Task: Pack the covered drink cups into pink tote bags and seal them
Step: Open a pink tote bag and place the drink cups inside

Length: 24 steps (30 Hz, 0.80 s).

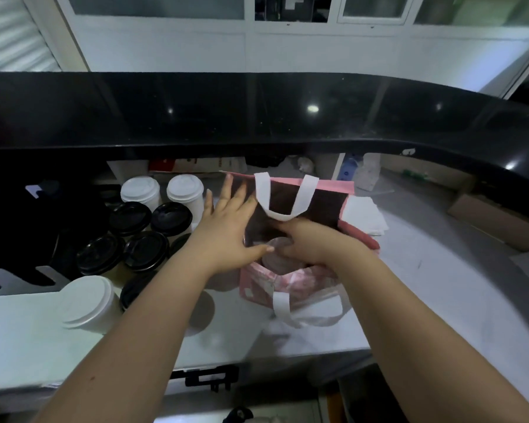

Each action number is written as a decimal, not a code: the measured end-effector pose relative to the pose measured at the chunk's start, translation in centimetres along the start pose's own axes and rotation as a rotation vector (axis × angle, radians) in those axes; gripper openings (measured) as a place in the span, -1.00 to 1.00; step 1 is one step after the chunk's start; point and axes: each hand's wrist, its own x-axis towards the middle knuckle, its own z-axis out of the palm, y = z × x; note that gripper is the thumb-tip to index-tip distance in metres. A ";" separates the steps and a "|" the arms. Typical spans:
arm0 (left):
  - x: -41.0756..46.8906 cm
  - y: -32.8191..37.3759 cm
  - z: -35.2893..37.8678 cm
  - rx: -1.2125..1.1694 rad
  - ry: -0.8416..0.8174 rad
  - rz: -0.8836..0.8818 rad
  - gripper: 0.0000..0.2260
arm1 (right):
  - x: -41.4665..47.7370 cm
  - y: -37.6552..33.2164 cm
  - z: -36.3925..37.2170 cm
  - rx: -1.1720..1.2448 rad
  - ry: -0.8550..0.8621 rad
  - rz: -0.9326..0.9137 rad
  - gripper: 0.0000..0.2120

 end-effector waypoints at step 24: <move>-9.2 -5.4 -2.8 0.012 0.366 -0.415 -0.61 | -2.6 -11.9 -1.1 -0.121 0.466 -0.427 -0.65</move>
